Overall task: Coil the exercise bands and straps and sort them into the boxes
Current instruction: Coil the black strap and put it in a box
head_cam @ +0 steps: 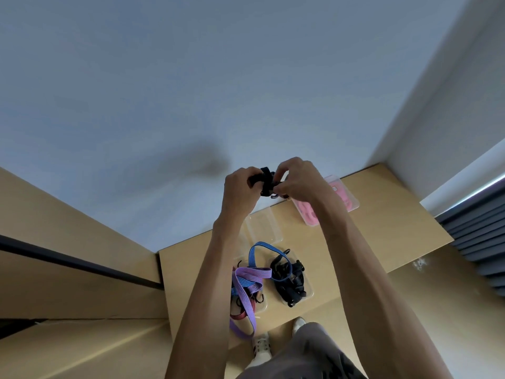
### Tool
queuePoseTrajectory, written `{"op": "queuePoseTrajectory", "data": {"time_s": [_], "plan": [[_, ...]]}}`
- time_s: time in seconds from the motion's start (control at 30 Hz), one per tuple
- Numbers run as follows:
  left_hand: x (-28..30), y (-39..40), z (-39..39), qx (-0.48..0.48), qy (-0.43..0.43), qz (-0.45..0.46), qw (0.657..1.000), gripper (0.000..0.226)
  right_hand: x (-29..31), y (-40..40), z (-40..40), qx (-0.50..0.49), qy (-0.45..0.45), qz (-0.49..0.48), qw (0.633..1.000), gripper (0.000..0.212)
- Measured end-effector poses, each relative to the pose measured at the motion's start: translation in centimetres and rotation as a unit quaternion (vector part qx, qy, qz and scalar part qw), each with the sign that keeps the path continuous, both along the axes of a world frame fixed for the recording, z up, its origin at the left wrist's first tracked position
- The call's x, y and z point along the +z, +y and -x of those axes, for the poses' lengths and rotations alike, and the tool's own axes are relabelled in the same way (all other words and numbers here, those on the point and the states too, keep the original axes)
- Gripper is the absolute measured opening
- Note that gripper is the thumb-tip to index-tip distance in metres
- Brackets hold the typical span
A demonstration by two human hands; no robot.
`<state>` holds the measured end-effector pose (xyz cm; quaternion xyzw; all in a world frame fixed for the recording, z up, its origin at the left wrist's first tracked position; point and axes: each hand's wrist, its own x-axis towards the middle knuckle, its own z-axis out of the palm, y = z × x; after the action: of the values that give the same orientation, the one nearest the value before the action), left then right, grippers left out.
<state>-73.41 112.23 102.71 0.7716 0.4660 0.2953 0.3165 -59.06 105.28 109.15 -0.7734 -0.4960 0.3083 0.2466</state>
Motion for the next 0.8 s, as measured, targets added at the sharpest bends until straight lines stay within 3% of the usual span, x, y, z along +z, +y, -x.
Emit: {"op": "queuePoseTrajectory", "data": {"time_s": [0.13,0.3,0.43,0.57,0.6,0.63,0.73,0.8], "plan": [[-0.2,0.2,1.1,-0.076,0.005,0.061,0.995,0.024,0.3,-0.2,-1.4,0.027,0.022,-0.05,0.998,0.02],[0.3,-0.7,1.5,-0.148,-0.128,0.223,0.955,0.024,-1.1,0.2,-2.3,-0.054,0.275,-0.102,0.954,0.01],[0.8,-0.9,2.2,-0.182,-0.238,0.306,0.904,0.025,-3.1,0.3,-2.8,-0.12,0.489,-0.096,0.859,0.013],[0.6,-1.1,1.5,-0.136,-0.376,0.379,0.835,0.023,-4.8,0.4,-2.4,-0.128,0.689,-0.123,0.703,0.028],[0.5,-1.1,1.4,-0.122,-0.394,0.38,0.828,0.023,-5.1,0.4,-2.3,-0.125,0.704,-0.14,0.685,0.024],[0.3,-1.0,1.3,-0.112,-0.398,0.377,0.829,0.024,-5.5,0.4,-2.2,-0.126,0.688,-0.154,0.698,0.02],[-0.4,-1.0,1.1,-0.084,-0.392,0.371,0.838,0.021,-5.8,0.5,-1.5,-0.148,0.578,-0.19,0.78,0.015],[-0.8,-0.9,0.7,-0.063,-0.416,0.378,0.825,0.02,-5.8,0.6,-0.8,-0.181,0.544,-0.203,0.794,0.01]]}}
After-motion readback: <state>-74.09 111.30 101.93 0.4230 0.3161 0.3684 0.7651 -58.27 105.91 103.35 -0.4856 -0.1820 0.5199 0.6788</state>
